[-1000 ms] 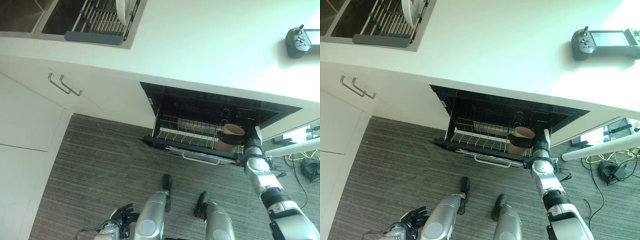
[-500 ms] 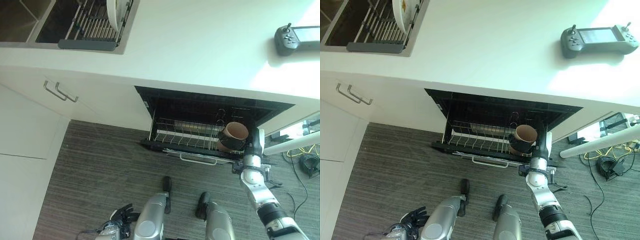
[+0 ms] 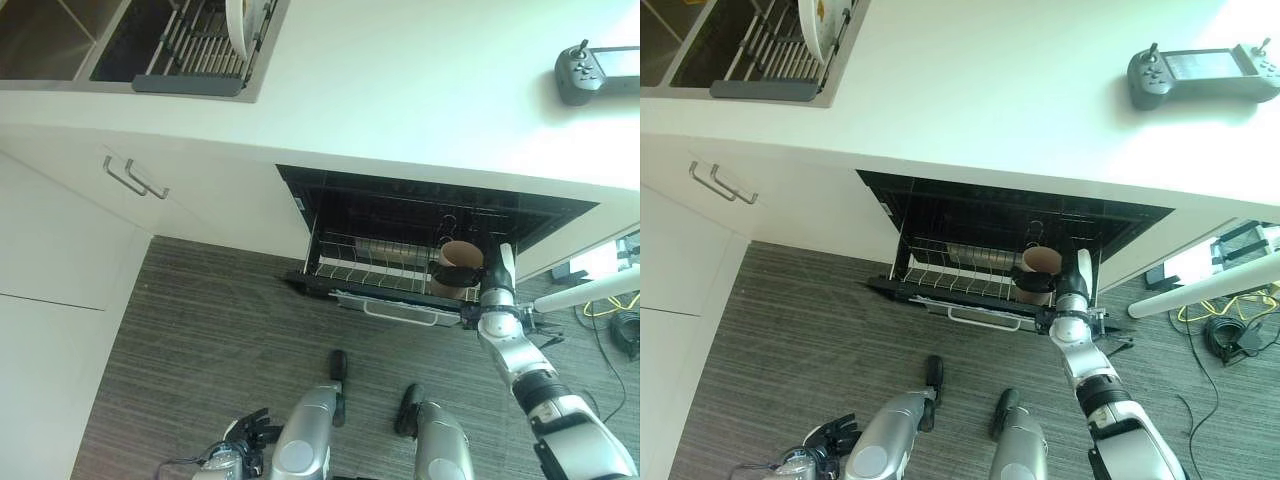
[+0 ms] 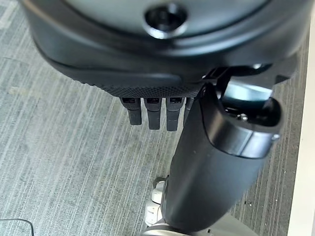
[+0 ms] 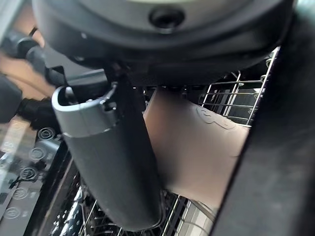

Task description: Place the dishes in the dishwasher.

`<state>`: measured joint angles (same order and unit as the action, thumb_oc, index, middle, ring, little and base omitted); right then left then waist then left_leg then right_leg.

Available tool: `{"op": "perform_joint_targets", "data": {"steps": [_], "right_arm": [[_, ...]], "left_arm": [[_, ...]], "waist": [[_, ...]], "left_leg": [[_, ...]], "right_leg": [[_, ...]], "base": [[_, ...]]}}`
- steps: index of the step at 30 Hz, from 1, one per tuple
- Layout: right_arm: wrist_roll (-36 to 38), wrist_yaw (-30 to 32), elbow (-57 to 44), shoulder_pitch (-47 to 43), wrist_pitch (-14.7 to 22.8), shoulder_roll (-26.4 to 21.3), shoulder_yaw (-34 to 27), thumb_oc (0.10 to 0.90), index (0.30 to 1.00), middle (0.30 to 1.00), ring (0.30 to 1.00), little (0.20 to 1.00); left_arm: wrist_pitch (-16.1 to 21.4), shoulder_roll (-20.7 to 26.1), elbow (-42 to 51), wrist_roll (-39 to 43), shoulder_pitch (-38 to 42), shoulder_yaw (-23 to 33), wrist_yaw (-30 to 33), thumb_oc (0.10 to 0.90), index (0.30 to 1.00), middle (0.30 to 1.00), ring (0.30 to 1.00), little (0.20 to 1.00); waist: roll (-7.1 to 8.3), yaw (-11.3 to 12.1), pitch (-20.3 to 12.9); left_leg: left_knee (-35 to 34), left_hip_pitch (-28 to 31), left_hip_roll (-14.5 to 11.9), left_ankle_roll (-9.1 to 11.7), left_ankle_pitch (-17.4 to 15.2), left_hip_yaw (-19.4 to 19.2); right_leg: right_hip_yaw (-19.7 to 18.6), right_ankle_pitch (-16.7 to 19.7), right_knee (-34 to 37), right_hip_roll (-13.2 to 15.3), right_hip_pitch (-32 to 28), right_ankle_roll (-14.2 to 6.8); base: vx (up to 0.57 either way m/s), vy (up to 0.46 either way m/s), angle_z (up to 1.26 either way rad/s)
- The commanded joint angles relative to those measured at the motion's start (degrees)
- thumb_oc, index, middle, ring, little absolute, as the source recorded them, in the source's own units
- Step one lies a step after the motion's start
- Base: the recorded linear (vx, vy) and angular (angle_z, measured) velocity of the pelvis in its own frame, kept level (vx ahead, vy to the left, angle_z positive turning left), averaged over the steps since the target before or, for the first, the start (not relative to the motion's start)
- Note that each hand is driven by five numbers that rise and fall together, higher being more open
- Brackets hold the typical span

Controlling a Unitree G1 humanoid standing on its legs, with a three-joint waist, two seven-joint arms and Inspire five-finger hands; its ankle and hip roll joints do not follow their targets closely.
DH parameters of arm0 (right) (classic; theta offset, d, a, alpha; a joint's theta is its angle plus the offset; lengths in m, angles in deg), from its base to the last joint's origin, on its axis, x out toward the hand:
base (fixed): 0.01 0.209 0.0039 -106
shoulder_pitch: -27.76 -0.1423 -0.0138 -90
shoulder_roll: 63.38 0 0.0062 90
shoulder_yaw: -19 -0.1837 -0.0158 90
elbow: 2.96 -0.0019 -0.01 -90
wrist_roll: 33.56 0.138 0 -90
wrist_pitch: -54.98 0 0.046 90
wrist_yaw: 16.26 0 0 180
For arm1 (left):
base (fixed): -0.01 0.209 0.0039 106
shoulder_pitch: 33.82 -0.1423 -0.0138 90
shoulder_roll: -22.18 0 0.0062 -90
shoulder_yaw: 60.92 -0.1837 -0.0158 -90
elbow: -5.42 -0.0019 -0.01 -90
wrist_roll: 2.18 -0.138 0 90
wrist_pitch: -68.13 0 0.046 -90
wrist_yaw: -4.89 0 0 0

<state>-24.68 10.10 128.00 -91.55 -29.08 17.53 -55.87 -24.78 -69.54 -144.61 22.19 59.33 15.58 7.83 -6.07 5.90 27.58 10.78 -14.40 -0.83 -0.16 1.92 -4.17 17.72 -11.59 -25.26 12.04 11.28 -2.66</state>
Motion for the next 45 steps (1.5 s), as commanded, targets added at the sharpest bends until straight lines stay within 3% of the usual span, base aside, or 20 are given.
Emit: {"op": "perform_joint_targets", "data": {"steps": [1,4,5,7,11,12,13,14,15,16,17,25,30,31,36,39,41,43,45], "right_arm": [[-0.5,7.8,-1.6,1.4,4.1,-2.2,-0.2,0.8,0.9,0.9,0.9,0.9],[3.0,9.5,-2.0,0.5,3.8,-1.1,-0.6,0.8,0.9,0.9,0.9,0.9],[2.8,11.5,-1.7,0.5,5.4,-0.7,-0.9,0.8,0.9,0.9,0.9,0.9],[-2.1,16.3,-2.2,0.1,8.9,-0.3,-1.2,0.8,0.9,0.9,0.9,0.9],[-5.8,21.5,-2.7,-0.5,11.1,-0.5,-1.8,0.8,0.9,0.9,0.9,0.9],[-7.0,20.9,-2.6,-0.9,14.0,-0.8,-1.7,0.8,0.9,0.9,0.9,0.9],[5.3,13.8,-1.9,-1.6,9.3,-0.5,-1.4,0.8,0.9,0.9,0.9,0.9],[9.1,13.0,-1.4,-1.5,5.3,-0.1,-1.3,0.8,0.9,0.9,0.9,0.9],[12.3,11.7,-0.2,-1.4,5.2,0.1,-1.6,0.8,0.9,0.9,0.9,0.9],[10.8,8.9,1.6,-1.3,9.1,1.0,-1.9,0.8,0.9,0.9,0.9,0.9],[8.9,8.0,2.3,-1.5,10.7,1.7,-2.0,0.8,0.9,0.9,0.9,0.9],[11.1,1.8,6.6,-8.0,5.9,0.2,-2.8,0.8,0.9,0.9,0.9,0.9],[11.9,1.4,7.6,-11.4,9.2,-0.4,-3.6,0.8,0.9,0.9,0.9,0.9],[11.3,1.0,7.6,-11.6,9.4,-0.4,-3.5,0.8,0.9,0.9,0.9,0.9],[-14.0,3.2,5.7,-13.2,8.2,-2.9,1.6,0.8,0.9,0.9,0.9,0.9],[-16.3,6.6,4.6,-13.3,8.2,-5.3,5.0,0.8,0.9,0.9,0.9,0.9],[-20.1,3.5,4.8,-13.4,8.7,-6.3,5.8,0.8,0.9,0.9,0.9,0.9],[-19.3,-2.8,6.1,-13.4,8.3,-7.0,7.9,0.8,0.9,0.9,0.9,0.9],[-18.0,-1.7,6.3,-13.4,10.5,-7.4,9.3,0.8,0.9,0.9,0.9,0.9]], "left_arm": [[-0.3,-0.6,0.1,0.0,-2.7,-2.4,-0.4,0.8,0.9,0.9,0.9,0.9],[0.2,-1.3,-0.1,0.7,-2.8,-3.0,-0.4,0.8,0.9,0.9,0.9,0.9],[0.4,-1.6,-0.2,0.9,-2.9,-3.2,-0.3,0.8,0.9,0.9,0.9,0.9],[1.1,-2.0,-0.7,1.4,-3.1,-3.6,-0.3,0.8,0.9,0.9,0.9,0.9],[1.7,-2.6,-1.4,2.1,-3.0,-4.3,-0.9,0.8,0.9,0.9,0.9,0.9],[1.9,-2.8,-1.6,2.3,-2.9,-4.6,-1.0,0.8,0.9,0.9,0.9,0.9],[1.3,-2.3,-1.2,2.6,-2.5,-4.8,-1.6,0.8,0.9,0.9,0.9,0.9],[1.0,-2.1,-1.0,2.5,-2.3,-4.8,-1.6,0.8,0.9,0.9,0.9,0.9],[0.7,-2.1,-0.2,2.5,-2.5,-5.1,-1.4,0.8,0.9,0.9,0.9,0.9],[0.8,-2.4,0.2,2.2,-2.6,-5.2,-0.8,0.8,0.9,0.9,0.9,0.9],[0.8,-2.3,0.5,2.2,-2.5,-5.3,-0.7,0.8,0.9,0.9,0.9,0.9],[1.2,-1.8,0.9,2.4,-0.9,-6.3,-2.0,0.8,0.9,0.9,0.9,0.9],[1.6,-2.0,1.2,2.7,-0.6,-7.2,-2.0,0.8,0.9,0.9,0.9,0.9],[1.6,-2.1,1.2,2.8,-0.4,-7.3,-2.0,0.8,0.9,0.9,0.9,0.9],[1.9,-1.9,2.0,2.2,-0.3,-6.9,-2.1,0.8,0.9,0.9,0.9,0.9],[2.6,-1.1,2.5,1.3,-1.1,-6.9,-2.6,0.8,0.9,0.9,0.9,0.9],[2.3,-0.7,2.8,1.0,-0.7,-6.7,-2.8,0.8,0.9,0.9,0.9,0.9],[2.0,-0.1,2.9,0.3,-0.1,-6.4,-3.1,0.8,0.9,0.9,0.9,0.9],[2.1,0.3,3.3,0.0,-0.1,-6.2,-3.0,0.8,0.9,0.9,0.9,0.9]], "waist": [[-0.17,0.2,-1.2],[-0.45,0.3,-1.2],[-0.62,0.3,-1.0],[-0.87,0.2,-0.9],[-1.6,0.0,-0.5],[-1.84,0.0,-0.3],[-1.92,-0.1,-0.1],[-1.89,-0.1,0.0],[-1.98,0.0,0.3],[-1.97,0.2,0.6],[-1.9,0.2,0.8],[-3.5,0.7,2.2],[-4.0,1.2,2.2],[-4.03,1.2,2.2],[-4.17,1.4,2.2],[-3.73,1.9,2.2],[-3.6,1.9,2.2],[-3.33,2.1,2.2],[-3.1,2.2,2.2]], "left_leg": [[6.4,1.4,-2.5,0.8,-13.2,-1.3],[6.4,1.4,-2.4,1.0,-13.2,-1.3],[6.4,1.4,-2.5,1.0,-13.2,-1.4],[6.4,1.5,-2.5,1.0,-13.2,-1.4],[6.4,1.2,-2.4,1.1,-13.2,-1.5],[6.4,1.0,-2.4,1.1,-13.2,-1.5],[6.4,0.5,-2.3,1.3,-13.0,-1.5],[6.4,0.4,-2.3,1.3,-13.0,-1.5],[6.4,0.3,-2.3,1.1,-13.0,-1.6],[6.4,0.2,-2.5,1.1,-13.1,-1.5],[6.4,0.1,-2.6,1.2,-12.9,-1.5],[6.4,-2.8,-2.6,1.0,-11.6,-1.9],[6.4,-4.7,-2.6,1.0,-11.2,-2.0],[6.4,-4.8,-2.6,1.0,-11.1,-2.0],[6.4,-6.3,-2.7,1.1,-10.7,-1.8],[6.4,-5.9,-2.7,1.6,-11.4,-1.5],[6.4,-6.3,-2.7,1.6,-11.5,-1.5],[6.4,-6.6,-2.8,1.5,-11.3,-1.5],[6.4,-6.8,-3.0,1.6,-11.2,-1.6]], "right_leg": [[0.2,0.7,8.1,0.0,-1.8,-1.4],[0.1,0.6,8.1,0.0,-1.6,-1.3],[0.0,0.6,8.1,0.0,-1.7,-1.2],[0.0,0.7,8.1,0.0,-1.6,-1.1],[-0.1,0.7,8.1,-0.1,-1.1,-1.0],[-0.1,0.7,8.1,-0.1,-0.9,-1.0],[-0.2,0.9,8.1,-0.1,-0.3,-1.1],[-0.2,0.9,8.1,0.0,-0.2,-1.1],[-0.5,0.9,8.1,-0.1,0.0,-0.9],[-0.2,0.8,8.1,-0.1,-0.1,-0.8],[0.0,1.0,8.1,-0.1,0.2,-0.8],[0.5,2.3,8.1,0.1,3.3,-0.7],[0.4,2.8,8.1,0.0,5.3,-0.7],[0.4,2.8,8.1,0.0,5.5,-0.7],[0.3,3.3,8.1,0.1,7.0,-0.9],[0.3,2.4,8.1,0.1,6.4,-1.7],[0.4,2.4,8.1,0.2,6.7,-1.8],[0.8,2.6,8.1,0.2,7.0,-1.8],[1.1,2.7,8.1,0.3,7.1,-1.8]], "base": [[0.0,0.04,0.04],[0.01,0.054,0.01],[0.02,0.059,-0.02],[0.02,0.054,-0.02],[0.01,0.062,0.0],[-0.02,0.054,-0.02],[-0.02,0.04,-0.03],[0.0,0.0,0.0],[0.0,0.0,0.0],[0.0,0.0,0.0],[0.0,0.0,0.0],[-0.02,0.015,0.0],[0.0,0.0,0.0],[-0.01,0.033,0.01],[0.0,-0.007,-0.07],[0.02,-0.055,0.04],[-0.02,-0.031,0.14],[-0.03,-0.048,0.09],[-0.02,-0.055,0.03]]}}
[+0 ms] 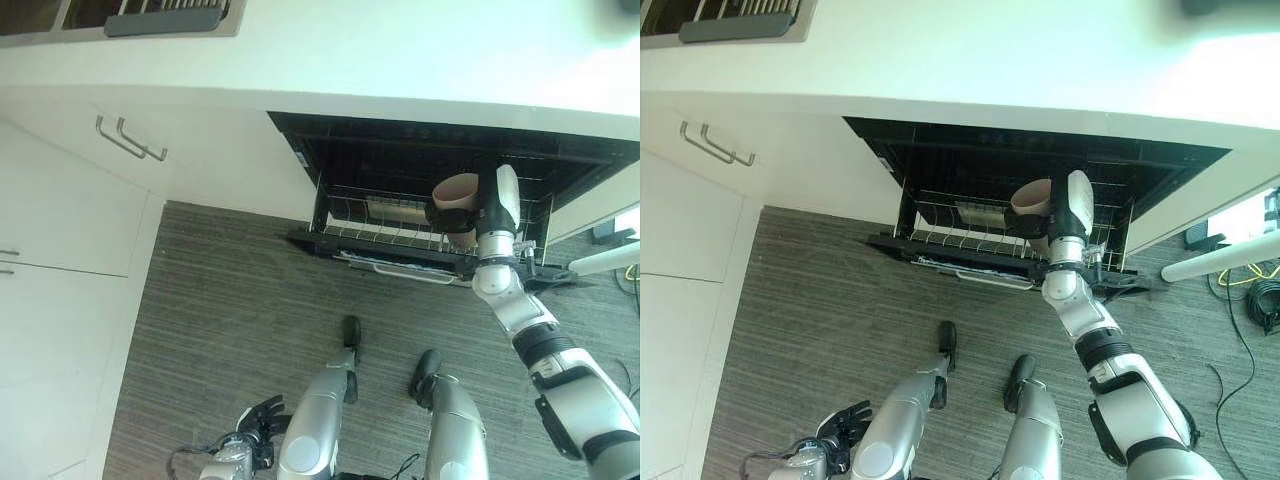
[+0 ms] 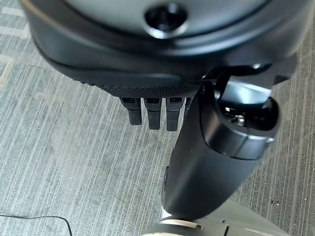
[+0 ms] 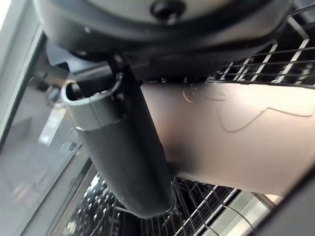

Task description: Place the dishes in the dishwasher.

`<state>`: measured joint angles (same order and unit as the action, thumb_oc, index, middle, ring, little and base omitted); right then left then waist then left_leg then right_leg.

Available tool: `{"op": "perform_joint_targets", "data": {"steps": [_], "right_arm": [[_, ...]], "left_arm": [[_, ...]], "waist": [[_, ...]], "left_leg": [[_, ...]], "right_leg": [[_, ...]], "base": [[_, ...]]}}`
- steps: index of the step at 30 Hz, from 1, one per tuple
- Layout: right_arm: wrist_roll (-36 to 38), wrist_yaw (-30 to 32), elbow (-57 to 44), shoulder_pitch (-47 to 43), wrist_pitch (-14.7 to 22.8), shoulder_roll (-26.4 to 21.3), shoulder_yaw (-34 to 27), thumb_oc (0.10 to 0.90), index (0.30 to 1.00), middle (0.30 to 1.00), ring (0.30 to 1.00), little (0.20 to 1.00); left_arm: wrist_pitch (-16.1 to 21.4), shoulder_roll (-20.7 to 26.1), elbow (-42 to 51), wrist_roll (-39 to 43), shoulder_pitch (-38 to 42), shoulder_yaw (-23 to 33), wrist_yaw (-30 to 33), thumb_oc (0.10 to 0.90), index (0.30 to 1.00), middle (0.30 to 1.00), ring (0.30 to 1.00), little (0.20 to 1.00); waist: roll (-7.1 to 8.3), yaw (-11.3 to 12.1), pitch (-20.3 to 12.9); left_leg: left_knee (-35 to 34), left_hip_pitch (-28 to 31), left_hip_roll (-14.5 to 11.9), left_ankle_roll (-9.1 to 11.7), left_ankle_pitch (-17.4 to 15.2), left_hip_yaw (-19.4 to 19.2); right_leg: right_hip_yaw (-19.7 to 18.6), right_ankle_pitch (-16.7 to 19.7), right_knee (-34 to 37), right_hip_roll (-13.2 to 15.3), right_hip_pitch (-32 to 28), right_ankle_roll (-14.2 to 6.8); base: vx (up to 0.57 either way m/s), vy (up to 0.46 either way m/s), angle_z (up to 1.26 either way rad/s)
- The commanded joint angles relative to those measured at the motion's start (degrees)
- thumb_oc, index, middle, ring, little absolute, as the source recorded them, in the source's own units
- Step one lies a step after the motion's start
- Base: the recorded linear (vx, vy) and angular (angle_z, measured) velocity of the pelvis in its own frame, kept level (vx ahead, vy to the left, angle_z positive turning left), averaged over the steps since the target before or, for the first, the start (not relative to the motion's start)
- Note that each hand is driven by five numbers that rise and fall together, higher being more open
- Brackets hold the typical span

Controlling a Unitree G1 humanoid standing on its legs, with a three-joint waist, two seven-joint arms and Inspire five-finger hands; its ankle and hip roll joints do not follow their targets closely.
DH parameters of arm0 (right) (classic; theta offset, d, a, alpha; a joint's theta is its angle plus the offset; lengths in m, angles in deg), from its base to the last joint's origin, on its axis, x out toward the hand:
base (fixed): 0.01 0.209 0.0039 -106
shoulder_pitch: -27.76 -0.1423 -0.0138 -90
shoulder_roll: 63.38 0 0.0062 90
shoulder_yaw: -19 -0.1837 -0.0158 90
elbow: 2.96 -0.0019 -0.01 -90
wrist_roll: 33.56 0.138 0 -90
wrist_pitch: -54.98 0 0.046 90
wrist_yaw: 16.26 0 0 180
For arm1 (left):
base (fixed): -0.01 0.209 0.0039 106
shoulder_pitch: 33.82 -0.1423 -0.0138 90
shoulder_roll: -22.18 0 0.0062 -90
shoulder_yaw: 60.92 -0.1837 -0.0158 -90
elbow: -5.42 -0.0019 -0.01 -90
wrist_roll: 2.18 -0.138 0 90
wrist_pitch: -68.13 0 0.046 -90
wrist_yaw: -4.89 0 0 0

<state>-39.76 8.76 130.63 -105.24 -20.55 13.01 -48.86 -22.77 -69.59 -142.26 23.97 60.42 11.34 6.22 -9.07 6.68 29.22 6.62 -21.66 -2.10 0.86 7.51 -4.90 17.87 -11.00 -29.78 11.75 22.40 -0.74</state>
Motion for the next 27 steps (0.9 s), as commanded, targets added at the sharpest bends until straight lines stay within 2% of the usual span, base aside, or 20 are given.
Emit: {"op": "perform_joint_targets", "data": {"steps": [1,2,4,6,7,9,10,11,12,14,15,16,17,18,20,22,23,24,26,27], "right_arm": [[-1.6,-1.0,3.7,0.4,2.3,-3.0,2.5,0.8,0.9,0.9,0.9,0.9],[3.6,-3.7,3.7,0.7,0.5,-3.0,2.4,0.8,0.9,0.9,0.9,0.9],[11.4,-2.2,3.3,1.8,2.4,-2.1,0.6,0.8,0.9,0.9,0.9,0.9],[14.1,-6.1,3.7,3.1,-5.2,-1.2,-1.4,0.8,0.9,0.9,0.9,0.9],[13.4,-4.9,4.2,3.5,-7.7,-0.8,-1.9,0.8,0.9,0.9,0.9,0.9],[9.9,1.9,6.0,4.2,-6.3,0.0,-3.1,0.8,0.9,0.9,0.9,0.9],[10.2,1.6,7.1,3.5,-11.1,0.4,-4.1,0.8,0.9,0.9,0.9,0.9],[15.0,4.1,7.9,3.3,-13.2,0.8,-4.8,0.8,0.9,0.9,0.9,0.9],[26.6,6.8,9.1,3.3,-12.1,1.6,-7.0,0.8,0.9,0.9,0.9,0.9],[30.6,7.1,9.5,3.7,-11.7,2.3,-8.8,0.8,0.9,0.9,0.9,0.9],[36.0,7.1,10.4,4.3,-10.4,3.2,-11.5,0.8,0.9,0.9,0.9,0.9],[38.0,7.2,10.9,4.8,-9.4,3.9,-12.6,0.8,0.9,0.9,0.9,0.9],[37.8,7.8,11.1,5.3,-8.4,4.4,-13.5,0.8,0.9,0.9,0.9,0.9],[34.2,7.7,11.1,6.0,-7.3,4.7,-14.0,0.8,0.9,0.9,0.9,0.9],[22.1,7.6,10.0,6.4,-6.5,4.4,-12.2,0.8,0.9,0.9,0.9,0.9],[23.7,10.2,8.3,6.3,-7.3,4.3,-11.0,0.8,0.9,0.9,0.9,0.9],[18.3,11.3,7.7,6.8,-6.0,3.9,-10.6,0.8,0.9,0.9,0.9,0.9],[16.6,11.2,7.4,6.7,-5.8,3.5,-10.1,0.8,0.9,0.9,0.9,0.9],[18.9,13.3,6.2,6.6,-5.2,3.4,-9.6,0.8,0.9,0.9,0.9,0.9],[16.6,12.9,5.6,7.1,-4.9,3.1,-9.8,0.8,0.9,0.9,0.9,0.9]], "left_arm": [[0.2,0.7,0.9,-1.7,-1.2,-2.0,-1.6,0.8,0.9,0.9,0.9,0.9],[0.0,1.2,1.2,-1.8,-1.0,-1.9,-1.8,0.8,0.9,0.9,0.9,0.9],[-0.6,1.2,2.2,-2.1,-1.2,-1.9,-1.2,0.8,0.9,0.9,0.9,0.9],[-1.2,1.4,2.5,-1.5,-0.9,-1.6,-1.3,0.8,0.9,0.9,0.9,0.9],[-1.6,1.1,2.7,-1.6,-0.7,-1.5,-1.0,0.8,0.9,0.9,0.9,0.9],[-1.1,0.6,2.4,-1.4,-0.8,-2.1,-0.4,0.8,0.9,0.9,0.9,0.9],[-0.9,0.5,1.8,-0.9,-0.2,-2.3,-0.5,0.8,0.9,0.9,0.9,0.9],[-0.9,0.1,1.7,-0.8,0.1,-2.8,-0.1,0.8,0.9,0.9,0.9,0.9],[-0.4,-0.2,1.2,0.0,0.2,-3.5,0.2,0.8,0.9,0.9,0.9,0.9],[-0.2,-0.4,1.1,0.4,0.2,-3.6,0.4,0.8,0.9,0.9,0.9,0.9],[-0.2,-0.9,0.8,1.0,0.4,-3.9,0.8,0.8,0.9,0.9,0.9,0.9],[-0.2,-1.3,0.5,1.5,0.7,-4.1,1.0,0.8,0.9,0.9,0.9,0.9],[-0.1,-1.8,0.2,1.9,0.8,-4.4,1.3,0.8,0.9,0.9,0.9,0.9],[0.1,-2.2,-0.1,2.2,0.8,-4.5,1.6,0.8,0.9,0.9,0.9,0.9],[0.0,-2.6,-0.2,3.1,1.1,-4.8,1.7,0.8,0.9,0.9,0.9,0.9],[-0.1,-2.5,0.1,3.3,1.1,-4.9,1.9,0.8,0.9,0.9,0.9,0.9],[-0.1,-2.5,0.6,3.1,0.9,-4.9,2.2,0.8,0.9,0.9,0.9,0.9],[0.0,-2.5,0.6,3.3,0.8,-5.0,2.1,0.8,0.9,0.9,0.9,0.9],[0.3,-2.6,0.8,3.4,0.4,-5.3,2.1,0.8,0.9,0.9,0.9,0.9],[0.4,-2.6,0.9,3.4,0.3,-5.3,2.2,0.8,0.9,0.9,0.9,0.9]], "waist": [[0.07,1.5,0.6],[0.2,1.5,0.6],[0.23,1.3,0.6],[0.37,0.8,0.6],[0.33,0.7,0.6],[0.26,0.6,0.6],[0.16,0.4,0.6],[0.01,0.4,0.6],[-0.17,0.3,0.6],[-0.25,0.1,0.6],[-0.36,-0.2,0.6],[-0.49,-0.4,0.6],[-0.6,-0.6,0.6],[-0.73,-0.9,0.6],[-0.86,-1.2,0.6],[-0.68,-1.2,0.6],[-0.56,-1.2,0.6],[-0.55,-1.2,0.6],[-0.67,-1.3,0.6],[-0.64,-1.4,0.6]], "left_leg": [[10.6,0.4,-1.8,0.6,-16.9,-0.8],[10.6,0.1,-1.9,0.6,-16.8,-0.9],[10.6,0.0,-2.2,0.6,-16.9,-1.0],[10.6,-0.1,-2.2,0.6,-17.0,-1.2],[10.6,-0.1,-2.3,0.5,-17.1,-1.5],[10.6,-0.1,-2.5,0.5,-17.2,-1.6],[10.6,-0.3,-2.5,0.5,-17.2,-1.9],[10.6,-0.3,-2.5,0.4,-17.1,-2.0],[10.6,-0.3,-2.4,0.4,-17.2,-1.9],[10.6,-0.2,-2.4,0.3,-17.2,-2.0],[10.6,-0.1,-2.3,0.3,-17.3,-2.2],[10.6,-0.1,-2.3,0.2,-17.4,-2.4],[10.6,0.0,-2.2,0.2,-17.5,-2.4],[10.6,0.1,-2.2,0.1,-17.6,-2.4],[10.6,-0.1,-1.9,0.0,-17.5,-2.4],[10.6,-0.2,-1.9,0.0,-17.4,-2.3],[10.6,-0.5,-1.9,0.0,-17.3,-2.2],[10.6,-0.4,-1.9,0.0,-17.3,-2.1],[10.6,-0.4,-1.9,0.1,-17.3,-2.2],[10.6,-0.4,-1.9,0.1,-17.3,-2.2]], "right_leg": [[1.1,2.2,12.6,0.6,-3.9,-3.9],[1.1,2.3,12.6,0.6,-3.7,-3.9],[1.2,2.3,12.6,0.5,-3.5,-3.9],[0.8,2.3,12.6,0.5,-3.2,-4.0],[0.7,2.2,12.6,0.5,-3.1,-3.9],[0.7,2.2,12.6,0.4,-3.1,-3.9],[0.6,2.4,12.6,0.5,-2.9,-4.0],[0.6,2.5,12.6,0.5,-2.8,-3.9],[0.4,2.6,12.6,0.4,-2.8,-3.9],[0.3,2.5,12.6,0.4,-2.8,-3.9],[0.1,2.5,12.6,0.5,-2.7,-3.9],[-0.1,2.5,12.6,0.5,-2.6,-3.9],[-0.4,2.5,12.6,0.4,-2.5,-3.9],[-0.5,2.5,12.6,0.4,-2.5,-4.0],[-1.2,2.7,12.6,0.3,-2.1,-3.9],[-1.3,2.9,12.6,0.3,-1.9,-4.0],[-1.2,2.9,12.6,0.2,-1.8,-4.0],[-1.2,2.9,12.6,0.1,-1.8,-4.0],[-1.3,2.8,12.6,0.1,-1.8,-3.9],[-1.3,2.7,12.6,0.0,-1.8,-3.9]], "base": [[-0.02,-0.055,0.07],[-0.02,-0.041,0.08],[-0.02,-0.025,0.06],[-0.01,0.011,0.05],[-0.01,0.019,0.03],[0.0,0.0,0.0],[0.0,0.0,0.0],[0.0,0.0,0.0],[0.0,0.0,0.0],[0.01,0.023,0.01],[0.03,0.062,0.02],[0.03,0.075,-0.03],[0.03,0.062,-0.05],[0.03,0.056,-0.09],[0.02,0.033,-0.07],[0.0,-0.018,-0.04],[0.0,0.0,0.0],[0.0,0.0,0.0],[0.0,0.0,0.0],[0.0,0.0,0.0]]}}
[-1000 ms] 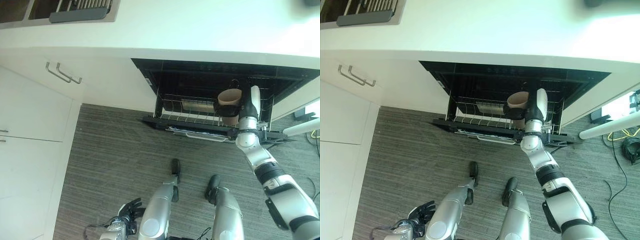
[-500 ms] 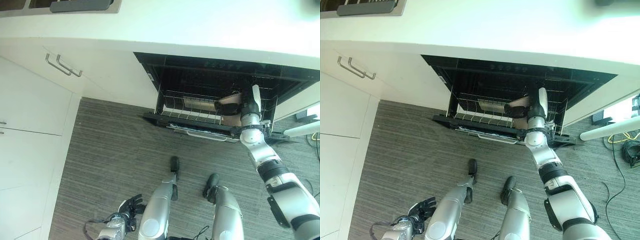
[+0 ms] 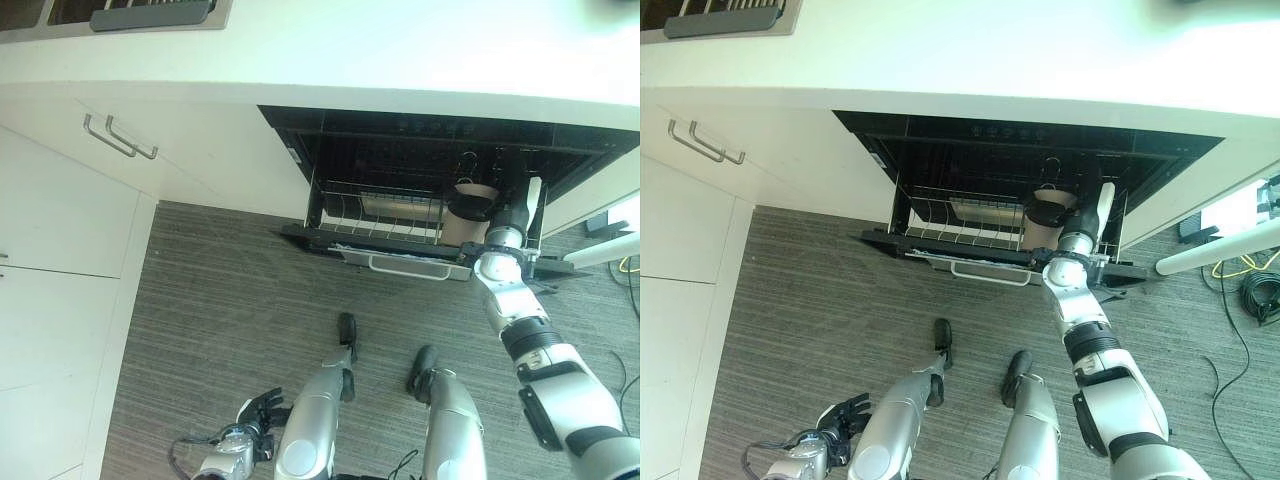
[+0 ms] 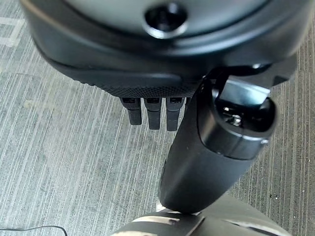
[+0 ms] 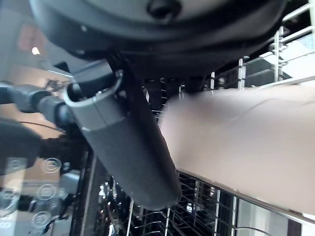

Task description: Place the dishes in the dishwasher.

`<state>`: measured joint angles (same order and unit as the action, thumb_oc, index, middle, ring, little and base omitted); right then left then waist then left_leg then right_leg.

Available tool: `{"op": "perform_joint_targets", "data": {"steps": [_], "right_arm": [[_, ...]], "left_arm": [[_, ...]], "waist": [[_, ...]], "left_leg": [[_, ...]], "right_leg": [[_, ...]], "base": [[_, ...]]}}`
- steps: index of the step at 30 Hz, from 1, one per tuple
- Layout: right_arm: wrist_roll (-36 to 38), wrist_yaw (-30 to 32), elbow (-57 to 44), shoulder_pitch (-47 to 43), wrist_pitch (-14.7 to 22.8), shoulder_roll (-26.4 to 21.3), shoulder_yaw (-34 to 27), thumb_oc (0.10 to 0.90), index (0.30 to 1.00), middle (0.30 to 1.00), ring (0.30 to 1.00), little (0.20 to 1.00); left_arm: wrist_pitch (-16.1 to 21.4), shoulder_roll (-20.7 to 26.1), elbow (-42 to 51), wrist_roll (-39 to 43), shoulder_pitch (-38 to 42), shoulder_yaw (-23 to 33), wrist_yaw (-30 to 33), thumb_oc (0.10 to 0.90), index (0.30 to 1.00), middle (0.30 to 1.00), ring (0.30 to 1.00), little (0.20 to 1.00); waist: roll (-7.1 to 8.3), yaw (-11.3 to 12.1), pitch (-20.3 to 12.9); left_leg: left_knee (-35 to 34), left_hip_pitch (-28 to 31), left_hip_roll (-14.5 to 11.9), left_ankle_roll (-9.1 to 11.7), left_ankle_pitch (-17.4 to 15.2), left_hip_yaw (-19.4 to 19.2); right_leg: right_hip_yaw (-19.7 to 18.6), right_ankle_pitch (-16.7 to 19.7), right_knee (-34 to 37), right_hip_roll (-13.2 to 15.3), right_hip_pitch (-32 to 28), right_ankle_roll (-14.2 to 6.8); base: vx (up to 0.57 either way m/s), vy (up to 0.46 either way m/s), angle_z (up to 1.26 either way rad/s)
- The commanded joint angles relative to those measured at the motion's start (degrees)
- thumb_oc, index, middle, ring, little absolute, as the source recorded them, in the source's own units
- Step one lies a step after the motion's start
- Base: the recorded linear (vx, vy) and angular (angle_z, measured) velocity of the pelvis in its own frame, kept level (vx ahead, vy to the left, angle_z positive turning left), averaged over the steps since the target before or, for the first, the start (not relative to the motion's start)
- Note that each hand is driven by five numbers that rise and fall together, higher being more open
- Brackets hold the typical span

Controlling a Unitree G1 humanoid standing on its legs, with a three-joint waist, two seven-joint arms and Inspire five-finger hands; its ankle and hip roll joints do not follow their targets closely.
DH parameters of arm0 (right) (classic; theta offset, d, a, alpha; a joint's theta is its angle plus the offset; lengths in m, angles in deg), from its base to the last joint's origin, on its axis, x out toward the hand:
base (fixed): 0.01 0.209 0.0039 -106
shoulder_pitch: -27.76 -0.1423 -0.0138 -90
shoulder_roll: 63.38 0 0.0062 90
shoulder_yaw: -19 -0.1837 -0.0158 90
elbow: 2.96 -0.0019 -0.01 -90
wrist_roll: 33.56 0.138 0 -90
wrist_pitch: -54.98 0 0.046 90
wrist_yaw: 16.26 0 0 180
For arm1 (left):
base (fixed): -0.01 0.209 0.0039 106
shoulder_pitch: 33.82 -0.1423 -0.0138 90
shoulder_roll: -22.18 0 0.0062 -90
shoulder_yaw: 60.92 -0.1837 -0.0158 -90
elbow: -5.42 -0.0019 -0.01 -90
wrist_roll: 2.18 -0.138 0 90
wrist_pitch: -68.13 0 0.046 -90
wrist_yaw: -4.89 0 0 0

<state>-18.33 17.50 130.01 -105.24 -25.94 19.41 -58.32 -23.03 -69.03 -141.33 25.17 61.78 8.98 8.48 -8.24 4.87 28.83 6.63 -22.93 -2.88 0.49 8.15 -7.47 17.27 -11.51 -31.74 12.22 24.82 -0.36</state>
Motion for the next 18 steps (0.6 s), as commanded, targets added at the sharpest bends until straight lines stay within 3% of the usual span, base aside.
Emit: {"op": "perform_joint_targets", "data": {"steps": [1,2,3,5,7,8,10,13,16,18], "right_arm": [[-9.1,3.2,6.1,7.3,0.4,-3.4,-0.3,0.8,0.9,0.9,0.9,0.9],[-15.9,1.7,6.0,7.4,1.1,-3.9,0.6,0.8,0.9,0.9,0.9,0.9],[-19.2,1.4,5.2,6.6,-0.6,-4.7,2.9,0.8,0.9,0.9,0.9,0.9],[-19.5,1.5,4.2,6.3,-3.1,-5.4,4.5,0.8,0.9,0.9,0.9,0.9],[-25.1,0.4,4.1,6.2,-3.4,-6.6,6.1,0.8,0.9,0.9,0.9,0.9],[-25.3,1.4,3.7,5.9,-4.0,-7.3,7.3,0.8,0.9,0.9,0.9,0.9],[-17.7,3.9,3.6,6.3,-5.7,-7.4,7.4,0.8,0.9,0.9,0.9,0.9],[-20.3,5.3,4.3,7.4,-1.4,-7.3,6.6,0.8,0.9,0.9,0.9,0.9],[-15.6,6.5,3.4,8.1,0.0,-6.7,5.8,0.8,0.9,0.9,0.9,0.9],[-12.0,7.8,2.8,8.7,4.2,-5.9,4.9,0.8,0.9,0.9,0.9,0.9]], "left_arm": [[0.5,-3.1,0.0,2.1,-1.0,-2.9,-0.1,0.8,0.9,0.9,0.9,0.9],[0.5,-3.3,-0.2,1.9,-1.0,-2.8,-0.1,0.8,0.9,0.9,0.9,0.9],[0.4,-3.1,-0.2,1.6,-0.9,-2.7,-0.2,0.8,0.9,0.9,0.9,0.9],[0.5,-2.7,0.0,1.2,-1.1,-2.5,-0.3,0.8,0.9,0.9,0.9,0.9],[0.4,-2.0,0.2,0.6,-1.1,-2.0,-0.7,0.8,0.9,0.9,0.9,0.9],[0.5,-1.7,0.3,0.3,-1.2,-1.7,-1.0,0.8,0.9,0.9,0.9,0.9],[0.7,-1.3,0.5,0.6,-1.2,-1.7,-1.0,0.8,0.9,0.9,0.9,0.9],[0.8,-1.5,0.2,0.7,-0.9,-1.6,-0.9,0.8,0.9,0.9,0.9,0.9],[0.6,-1.5,0.1,0.7,-0.9,-1.4,-0.8,0.8,0.9,0.9,0.9,0.9],[1.2,-1.8,-0.5,0.9,-1.1,-1.3,-0.7,0.8,0.9,0.9,0.9,0.9]], "waist": [[-1.47,0.3,1.0],[-1.48,0.3,1.0],[-1.48,0.3,1.0],[-1.34,0.4,1.0],[-1.09,0.6,1.0],[-1.01,0.8,1.0],[-0.78,0.8,1.0],[-0.77,0.7,1.0],[-0.63,0.6,1.0],[-0.52,0.5,1.0]], "left_leg": [[10.6,0.9,-1.1,0.5,-18.0,0.4],[10.6,0.8,-1.1,0.5,-18.0,0.4],[10.6,0.8,-1.2,0.5,-17.9,0.3],[10.6,0.7,-1.1,0.6,-17.8,0.3],[10.6,0.5,-1.2,0.6,-17.7,0.4],[10.6,0.5,-1.3,0.6,-17.6,0.4],[10.6,0.4,-1.3,0.6,-17.6,0.5],[10.6,0.2,-1.3,0.5,-17.7,0.6],[10.6,0.1,-1.4,0.4,-17.7,0.4],[10.6,0.4,-1.5,0.4,-17.9,0.3]], "right_leg": [[-0.7,3.2,14.6,-0.5,-4.2,-4.3],[-0.8,3.1,14.6,-0.5,-4.2,-4.2],[-0.8,3.2,14.6,-0.5,-4.1,-4.2],[-0.7,3.3,14.6,-0.5,-4.1,-4.3],[-0.5,3.4,14.6,-0.4,-4.1,-4.3],[-0.4,3.4,14.6,-0.4,-4.1,-4.4],[-0.2,3.5,14.6,-0.4,-4.1,-4.4],[-0.2,3.4,14.6,-0.4,-3.9,-4.5],[-0.3,3.5,14.6,-0.5,-3.7,-4.5],[-0.3,3.4,14.6,-0.6,-4.0,-4.4]], "base": [[0.0,0.0,0.0],[0.0,0.0,0.0],[0.0,0.0,0.0],[-0.01,-0.016,-0.01],[-0.02,-0.039,0.0],[-0.01,-0.032,0.03],[0.0,0.0,0.0],[-0.01,0.003,0.07],[0.0,0.0,0.0],[0.0,0.0,0.0]]}}
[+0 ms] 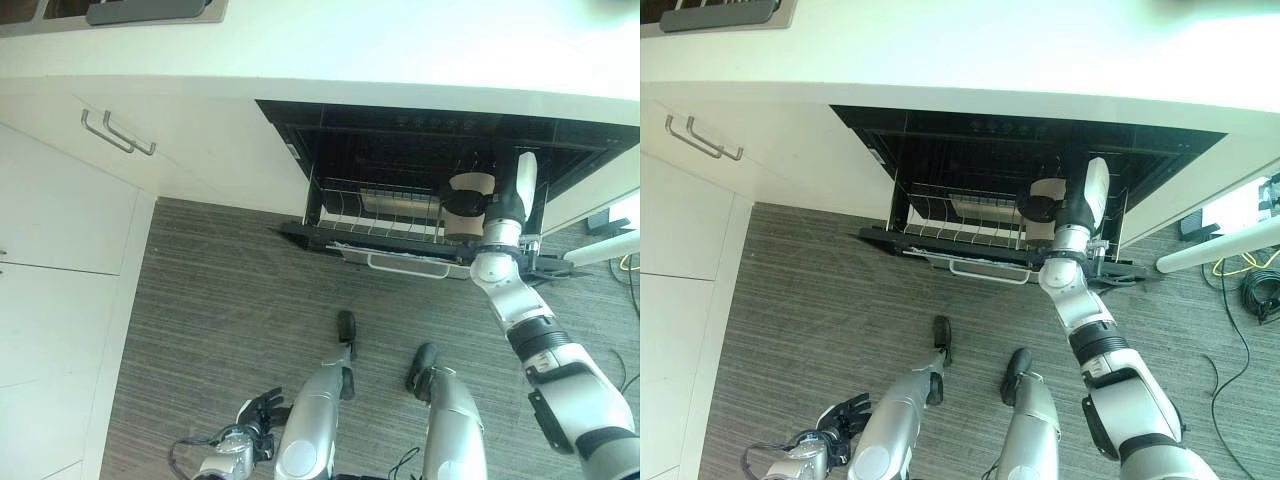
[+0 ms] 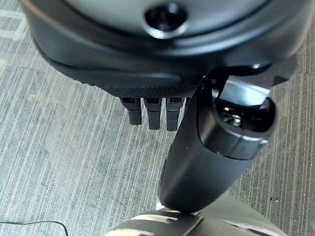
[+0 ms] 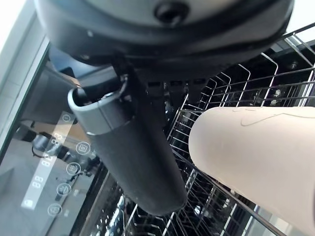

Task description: Place the dishes in the dishwasher.

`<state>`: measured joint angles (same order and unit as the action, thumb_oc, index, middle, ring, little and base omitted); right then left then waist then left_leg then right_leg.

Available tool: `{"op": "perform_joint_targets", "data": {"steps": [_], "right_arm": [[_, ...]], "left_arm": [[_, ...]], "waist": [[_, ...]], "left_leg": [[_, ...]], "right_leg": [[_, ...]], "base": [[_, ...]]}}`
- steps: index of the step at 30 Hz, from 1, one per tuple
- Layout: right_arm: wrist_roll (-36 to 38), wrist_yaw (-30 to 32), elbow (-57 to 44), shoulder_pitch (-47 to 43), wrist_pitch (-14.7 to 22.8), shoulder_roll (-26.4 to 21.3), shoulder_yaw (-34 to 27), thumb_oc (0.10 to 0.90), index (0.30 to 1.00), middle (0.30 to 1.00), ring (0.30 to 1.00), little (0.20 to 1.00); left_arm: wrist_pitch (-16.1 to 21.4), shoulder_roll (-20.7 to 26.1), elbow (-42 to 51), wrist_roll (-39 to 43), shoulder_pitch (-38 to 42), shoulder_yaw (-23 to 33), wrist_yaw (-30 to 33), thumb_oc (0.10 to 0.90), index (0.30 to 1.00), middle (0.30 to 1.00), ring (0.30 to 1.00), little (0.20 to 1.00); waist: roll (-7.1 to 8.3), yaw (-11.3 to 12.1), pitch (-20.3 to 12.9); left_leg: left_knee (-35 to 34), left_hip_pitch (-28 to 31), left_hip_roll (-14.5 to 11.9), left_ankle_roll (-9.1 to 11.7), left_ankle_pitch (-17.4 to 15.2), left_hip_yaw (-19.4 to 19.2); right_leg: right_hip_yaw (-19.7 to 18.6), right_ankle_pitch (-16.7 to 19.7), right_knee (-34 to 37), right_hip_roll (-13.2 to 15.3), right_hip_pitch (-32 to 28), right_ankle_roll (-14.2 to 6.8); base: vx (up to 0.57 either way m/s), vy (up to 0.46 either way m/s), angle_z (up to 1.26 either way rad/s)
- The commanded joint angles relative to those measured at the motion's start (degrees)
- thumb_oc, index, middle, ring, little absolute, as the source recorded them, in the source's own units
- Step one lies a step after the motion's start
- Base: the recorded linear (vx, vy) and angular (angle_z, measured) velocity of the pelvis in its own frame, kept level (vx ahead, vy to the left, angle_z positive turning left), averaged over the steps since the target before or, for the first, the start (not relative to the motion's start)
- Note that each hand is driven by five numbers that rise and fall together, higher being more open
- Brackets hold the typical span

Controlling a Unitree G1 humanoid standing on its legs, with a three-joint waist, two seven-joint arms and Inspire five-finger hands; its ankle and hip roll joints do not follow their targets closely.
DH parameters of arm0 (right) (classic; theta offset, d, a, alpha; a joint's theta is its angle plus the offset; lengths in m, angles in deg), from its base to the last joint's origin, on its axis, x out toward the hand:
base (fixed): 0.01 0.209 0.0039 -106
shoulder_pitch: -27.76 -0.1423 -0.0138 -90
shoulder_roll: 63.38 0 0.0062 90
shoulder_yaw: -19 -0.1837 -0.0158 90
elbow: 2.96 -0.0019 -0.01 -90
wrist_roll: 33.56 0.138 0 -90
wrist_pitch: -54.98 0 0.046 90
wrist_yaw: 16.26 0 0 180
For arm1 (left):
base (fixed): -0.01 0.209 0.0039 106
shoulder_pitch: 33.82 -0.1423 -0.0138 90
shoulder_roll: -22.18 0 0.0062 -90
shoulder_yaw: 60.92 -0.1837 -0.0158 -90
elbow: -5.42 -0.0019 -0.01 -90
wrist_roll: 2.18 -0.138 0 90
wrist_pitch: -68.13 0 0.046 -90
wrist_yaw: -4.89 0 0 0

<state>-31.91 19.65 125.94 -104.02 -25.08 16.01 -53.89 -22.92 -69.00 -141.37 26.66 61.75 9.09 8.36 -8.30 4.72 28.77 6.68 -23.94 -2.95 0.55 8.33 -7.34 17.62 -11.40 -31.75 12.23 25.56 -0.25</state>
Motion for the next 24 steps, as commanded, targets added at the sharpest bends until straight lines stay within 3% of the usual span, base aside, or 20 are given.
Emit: {"op": "perform_joint_targets", "data": {"steps": [1,2,3,5,10,15,24], "right_arm": [[4.5,6.8,6.1,8.1,6.9,-1.8,-0.6,0.8,0.9,0.9,0.9,0.9],[6.1,7.1,5.4,8.8,9.3,-1.1,-1.5,0.8,0.9,0.9,0.9,0.9],[7.8,7.5,2.5,11.1,14.2,0.5,-3.2,0.8,0.9,0.9,0.9,0.9],[8.2,7.0,-2.8,14.9,19.0,2.3,-4.3,0.8,0.9,0.9,0.9,0.9],[9.0,-0.4,-14.5,25.0,26.7,2.9,-5.4,0.8,0.9,0.9,0.9,0.9],[12.5,-9.9,-22.0,32.5,29.5,3.3,-6.3,0.8,0.9,0.9,0.9,0.9],[17.4,-18.2,-30.6,37.9,30.3,3.3,-7.6,0.8,0.9,0.9,0.9,0.9]], "left_arm": [[1.3,-2.1,-0.9,-0.3,-1.2,-1.3,-0.5,0.8,0.9,0.9,0.9,0.9],[1.5,-2.3,-1.1,-0.2,-1.3,-1.2,-0.5,0.8,0.9,0.9,0.9,0.9],[1.3,-2.8,-1.6,-0.3,-1.6,-0.5,-0.2,0.8,0.9,0.9,0.9,0.9],[1.8,-3.4,-2.5,-0.3,-2.4,0.5,0.3,0.8,0.9,0.9,0.9,0.9],[3.3,-4.1,-2.3,-0.4,-5.6,4.5,1.6,0.8,0.9,0.9,0.9,0.9],[3.2,-4.5,-1.7,-4.2,-9.4,9.6,2.0,0.8,0.9,0.9,0.9,0.9],[1.5,-5.3,-3.6,-6.9,-11.9,12.4,1.9,0.8,0.9,0.9,0.9,0.9]], "waist": [[-0.4,0.5,1.0],[-0.35,0.3,1.0],[-0.11,-0.3,1.0],[0.37,-1.5,1.0],[1.85,-3.4,-0.4],[3.4,-4.6,-5.8],[4.76,-5.4,-12.1]], "left_leg": [[10.5,1.9,-1.4,0.3,-18.2,0.1],[10.5,2.2,-1.5,0.3,-18.3,-0.1],[10.5,3.6,-1.5,0.3,-18.8,-0.5],[10.5,6.3,-1.6,0.3,-19.5,-1.1],[10.5,12.3,-1.8,0.4,-21.1,-2.5],[10.5,16.9,-2.5,0.5,-22.1,-3.5],[10.5,21.3,-3.2,0.1,-24.4,-4.7]], "right_leg": [[-0.7,3.1,14.6,-0.6,-5.2,-4.5],[-0.8,3.0,14.6,-0.6,-5.5,-4.5],[-0.9,2.6,14.6,-0.6,-6.8,-4.5],[-1.2,1.9,14.6,-0.6,-9.2,-4.4],[-1.7,0.0,14.6,-0.4,-14.8,-4.4],[-1.6,-2.0,14.6,-0.5,-19.7,-3.9],[-1.7,-4.5,14.6,-1.2,-24.1,-4.0]], "base": [[0.0,0.0,0.0],[0.0,0.0,0.0],[0.0,0.0,0.0],[0.0,0.0,0.0],[-0.01,-0.028,-0.07],[0.04,-0.056,-0.26],[0.07,-0.001,-0.09]]}}
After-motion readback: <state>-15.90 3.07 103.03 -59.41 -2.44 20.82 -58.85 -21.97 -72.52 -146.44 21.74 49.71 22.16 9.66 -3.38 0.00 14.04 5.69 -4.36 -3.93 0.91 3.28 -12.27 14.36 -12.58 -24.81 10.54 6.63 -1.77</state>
